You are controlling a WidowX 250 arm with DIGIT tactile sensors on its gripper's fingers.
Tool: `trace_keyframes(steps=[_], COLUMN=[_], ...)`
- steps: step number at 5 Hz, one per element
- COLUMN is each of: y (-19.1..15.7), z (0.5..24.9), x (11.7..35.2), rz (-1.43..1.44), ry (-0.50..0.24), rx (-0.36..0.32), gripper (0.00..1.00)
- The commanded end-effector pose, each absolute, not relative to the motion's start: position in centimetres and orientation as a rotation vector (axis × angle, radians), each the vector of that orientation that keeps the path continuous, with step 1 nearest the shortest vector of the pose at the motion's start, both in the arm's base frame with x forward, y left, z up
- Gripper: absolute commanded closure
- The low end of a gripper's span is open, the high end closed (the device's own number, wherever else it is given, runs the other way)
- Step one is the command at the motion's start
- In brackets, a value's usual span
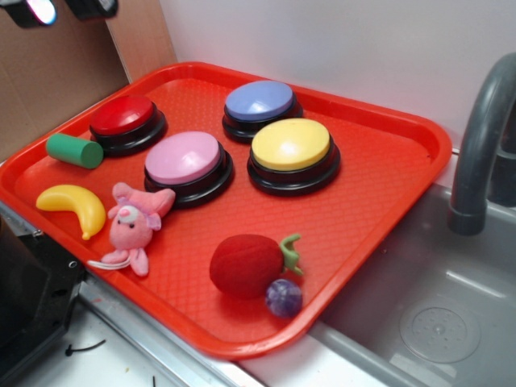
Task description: Push the red button.
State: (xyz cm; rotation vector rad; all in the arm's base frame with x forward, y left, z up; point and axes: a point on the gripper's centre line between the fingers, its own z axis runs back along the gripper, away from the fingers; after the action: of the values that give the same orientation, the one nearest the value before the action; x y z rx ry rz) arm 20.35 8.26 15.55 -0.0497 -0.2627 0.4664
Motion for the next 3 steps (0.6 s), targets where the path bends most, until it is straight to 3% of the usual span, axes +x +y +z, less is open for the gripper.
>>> trace_keyframes(steps=[1,3], y=[11.6,13.0], z=[10.5,6.8], x=[20.2,21.8], rz=[0.799,0.746], ry=[-0.223,-0.202], rx=[0.035,0.021], gripper=[0.0,0.0])
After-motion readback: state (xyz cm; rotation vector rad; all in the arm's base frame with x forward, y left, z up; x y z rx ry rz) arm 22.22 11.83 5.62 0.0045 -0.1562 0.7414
